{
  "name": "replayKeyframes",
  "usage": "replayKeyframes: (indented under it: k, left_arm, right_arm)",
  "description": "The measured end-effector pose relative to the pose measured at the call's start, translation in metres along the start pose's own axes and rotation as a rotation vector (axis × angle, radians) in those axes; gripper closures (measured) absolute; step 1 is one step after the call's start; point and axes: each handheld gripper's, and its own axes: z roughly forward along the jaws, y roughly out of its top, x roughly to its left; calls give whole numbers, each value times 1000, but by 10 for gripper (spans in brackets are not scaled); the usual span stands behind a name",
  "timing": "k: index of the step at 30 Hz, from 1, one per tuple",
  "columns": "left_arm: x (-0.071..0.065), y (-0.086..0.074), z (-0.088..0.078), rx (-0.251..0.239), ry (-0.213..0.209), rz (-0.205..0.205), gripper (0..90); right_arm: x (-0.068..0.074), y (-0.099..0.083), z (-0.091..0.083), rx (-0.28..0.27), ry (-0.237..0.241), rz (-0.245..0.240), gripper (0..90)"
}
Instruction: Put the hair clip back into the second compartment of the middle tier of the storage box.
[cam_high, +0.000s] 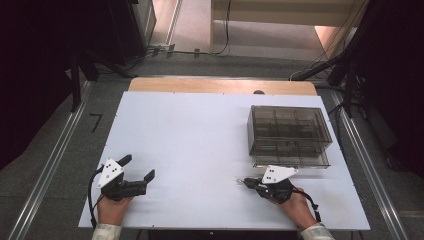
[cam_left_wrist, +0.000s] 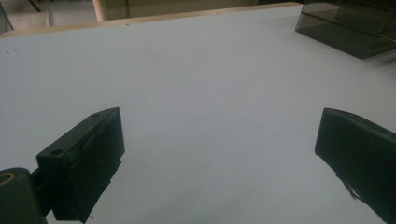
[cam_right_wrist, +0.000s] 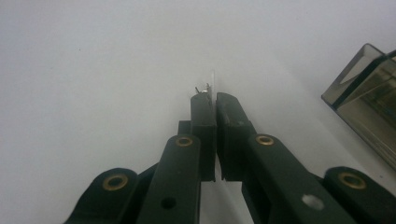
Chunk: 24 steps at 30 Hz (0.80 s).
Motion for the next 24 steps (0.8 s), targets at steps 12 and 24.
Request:
replayKeyframes:
  k: [12, 24]
  left_arm:
    - [0, 0, 0, 0, -2, 5, 19]
    - [0, 0, 0, 0, -2, 4, 19]
  right_arm:
    - [-3, -1, -9, -53, -6, -1, 844]
    - [-11, -2, -27, -111, -37, 23, 845]
